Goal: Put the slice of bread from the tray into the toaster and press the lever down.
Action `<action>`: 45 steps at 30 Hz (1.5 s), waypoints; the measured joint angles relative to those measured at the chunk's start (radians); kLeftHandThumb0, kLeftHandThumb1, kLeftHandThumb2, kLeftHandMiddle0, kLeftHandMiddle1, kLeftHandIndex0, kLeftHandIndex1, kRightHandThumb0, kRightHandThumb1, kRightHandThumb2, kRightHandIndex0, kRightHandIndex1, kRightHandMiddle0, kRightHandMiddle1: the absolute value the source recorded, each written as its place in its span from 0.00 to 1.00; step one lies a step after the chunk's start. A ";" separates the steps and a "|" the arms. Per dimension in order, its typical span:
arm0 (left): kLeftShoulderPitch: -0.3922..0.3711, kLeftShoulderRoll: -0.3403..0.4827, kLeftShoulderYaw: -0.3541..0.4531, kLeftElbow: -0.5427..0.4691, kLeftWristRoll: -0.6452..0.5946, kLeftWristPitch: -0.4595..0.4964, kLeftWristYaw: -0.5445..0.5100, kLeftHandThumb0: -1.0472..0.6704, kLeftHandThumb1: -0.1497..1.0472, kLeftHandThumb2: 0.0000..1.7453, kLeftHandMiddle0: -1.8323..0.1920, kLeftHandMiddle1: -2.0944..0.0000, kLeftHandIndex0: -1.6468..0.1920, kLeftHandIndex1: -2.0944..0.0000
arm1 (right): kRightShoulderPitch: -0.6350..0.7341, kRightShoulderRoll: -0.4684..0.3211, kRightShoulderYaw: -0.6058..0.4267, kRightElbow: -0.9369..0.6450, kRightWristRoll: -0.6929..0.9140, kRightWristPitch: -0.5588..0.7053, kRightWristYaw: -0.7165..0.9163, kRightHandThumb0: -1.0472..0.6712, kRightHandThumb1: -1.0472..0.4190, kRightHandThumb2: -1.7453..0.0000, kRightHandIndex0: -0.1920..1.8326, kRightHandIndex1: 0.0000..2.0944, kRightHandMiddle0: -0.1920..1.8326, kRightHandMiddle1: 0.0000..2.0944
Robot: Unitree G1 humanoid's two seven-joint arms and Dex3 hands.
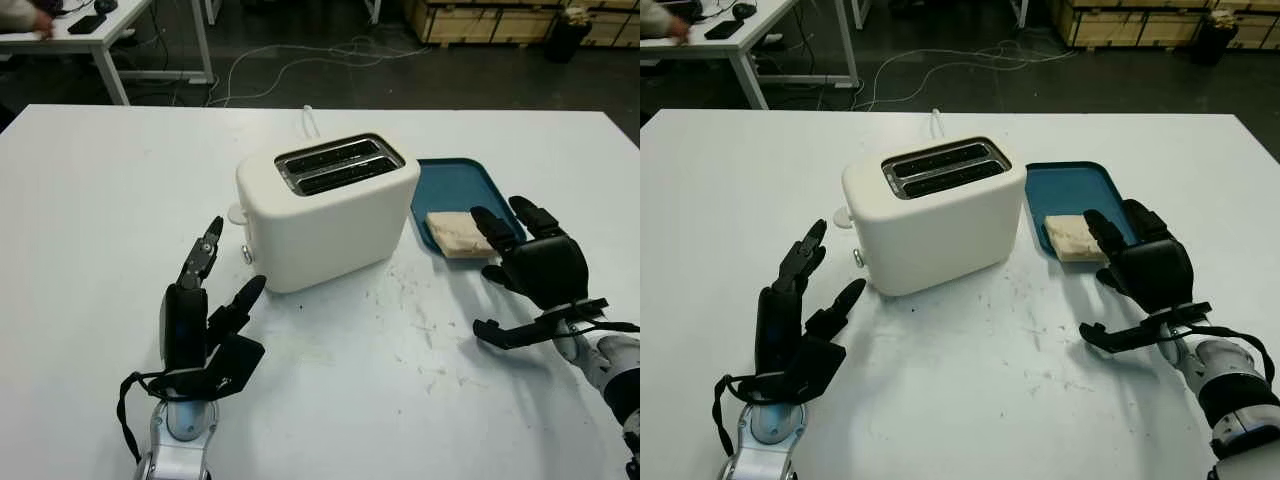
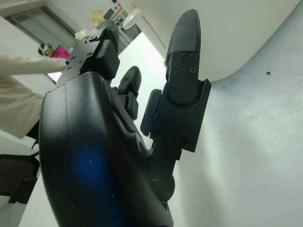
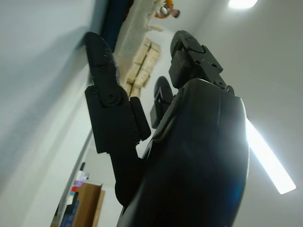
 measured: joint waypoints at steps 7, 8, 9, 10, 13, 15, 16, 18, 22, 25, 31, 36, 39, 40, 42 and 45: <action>0.000 -0.001 0.000 -0.001 0.001 0.000 -0.003 0.24 0.89 0.15 0.74 0.87 0.71 1.00 | -0.037 0.007 0.036 0.044 0.006 0.016 -0.032 0.41 0.10 1.00 0.37 0.02 0.35 0.02; 0.000 -0.001 0.000 -0.001 0.001 0.000 -0.002 0.24 0.89 0.15 0.74 0.87 0.71 1.00 | -0.040 0.007 0.041 0.048 0.008 0.016 -0.034 0.41 0.10 1.00 0.38 0.02 0.36 0.02; 0.000 -0.001 0.001 -0.001 0.001 0.000 -0.002 0.24 0.89 0.15 0.74 0.87 0.71 1.00 | -0.043 0.008 0.045 0.051 0.010 0.016 -0.034 0.41 0.09 1.00 0.38 0.02 0.36 0.02; 0.000 -0.001 0.002 -0.001 0.001 0.000 -0.002 0.24 0.89 0.15 0.74 0.87 0.71 1.00 | -0.046 0.008 0.049 0.054 0.011 0.019 -0.034 0.41 0.09 0.99 0.39 0.02 0.36 0.02; 0.000 0.000 0.005 -0.001 0.000 -0.001 -0.002 0.24 0.89 0.15 0.74 0.88 0.71 1.00 | -0.063 0.009 0.067 0.062 0.011 0.052 -0.024 0.47 0.09 0.92 0.39 0.01 0.36 0.01; 0.000 0.000 0.007 -0.001 -0.005 -0.004 -0.003 0.24 0.89 0.15 0.74 0.88 0.71 1.00 | -0.072 0.009 0.075 0.063 0.011 0.078 -0.010 0.49 0.09 0.90 0.40 0.01 0.37 0.01; 0.000 0.000 0.008 -0.001 -0.008 -0.005 -0.003 0.24 0.89 0.15 0.74 0.88 0.71 1.00 | -0.076 0.010 0.078 0.063 0.011 0.088 -0.004 0.51 0.09 0.89 0.40 0.01 0.37 0.01; 0.000 0.000 0.008 -0.002 -0.010 -0.005 -0.003 0.24 0.89 0.16 0.74 0.88 0.71 1.00 | -0.082 0.015 0.082 0.063 0.014 0.102 0.014 0.52 0.09 0.85 0.40 0.01 0.37 0.00; 0.000 0.000 0.007 -0.003 -0.010 -0.005 -0.004 0.24 0.89 0.16 0.74 0.89 0.71 1.00 | -0.093 0.026 0.091 0.063 0.024 0.132 0.046 0.48 0.09 0.87 0.41 0.01 0.38 0.01; 0.000 0.000 0.007 -0.005 -0.010 -0.005 -0.004 0.24 0.89 0.16 0.74 0.89 0.71 1.00 | -0.107 0.030 0.105 0.066 0.023 0.151 0.062 0.51 0.09 0.84 0.41 0.01 0.39 0.01; 0.000 0.000 0.009 -0.005 -0.012 -0.005 -0.004 0.23 0.89 0.16 0.74 0.89 0.71 1.00 | -0.131 0.040 0.133 0.092 0.024 0.159 0.044 0.43 0.09 0.93 0.41 0.64 0.61 0.02; 0.000 0.001 0.010 -0.005 -0.013 -0.005 -0.004 0.24 0.89 0.16 0.73 0.89 0.71 1.00 | -0.141 0.043 0.148 0.100 0.026 0.171 0.040 0.33 0.09 0.82 0.39 0.83 0.36 0.68; -0.002 0.001 0.013 -0.005 -0.016 -0.011 -0.004 0.23 0.89 0.15 0.73 0.89 0.71 1.00 | -0.144 0.042 0.152 0.087 0.029 0.178 0.068 0.33 0.09 0.80 0.39 0.83 0.32 0.77; -0.003 0.001 0.013 -0.005 -0.018 -0.011 -0.004 0.23 0.89 0.16 0.73 0.90 0.71 1.00 | -0.144 0.042 0.154 0.084 0.031 0.179 0.072 0.33 0.09 0.79 0.39 0.83 0.31 0.77; -0.004 0.001 0.014 -0.005 -0.018 -0.011 -0.004 0.22 0.89 0.16 0.73 0.90 0.71 1.00 | -0.145 0.041 0.158 0.082 0.031 0.180 0.076 0.34 0.09 0.78 0.39 0.83 0.30 0.79; -0.004 0.001 0.013 -0.005 -0.018 -0.011 -0.004 0.23 0.89 0.15 0.73 0.90 0.71 1.00 | -0.145 0.040 0.159 0.075 0.037 0.180 0.109 0.34 0.09 0.78 0.39 0.83 0.30 0.77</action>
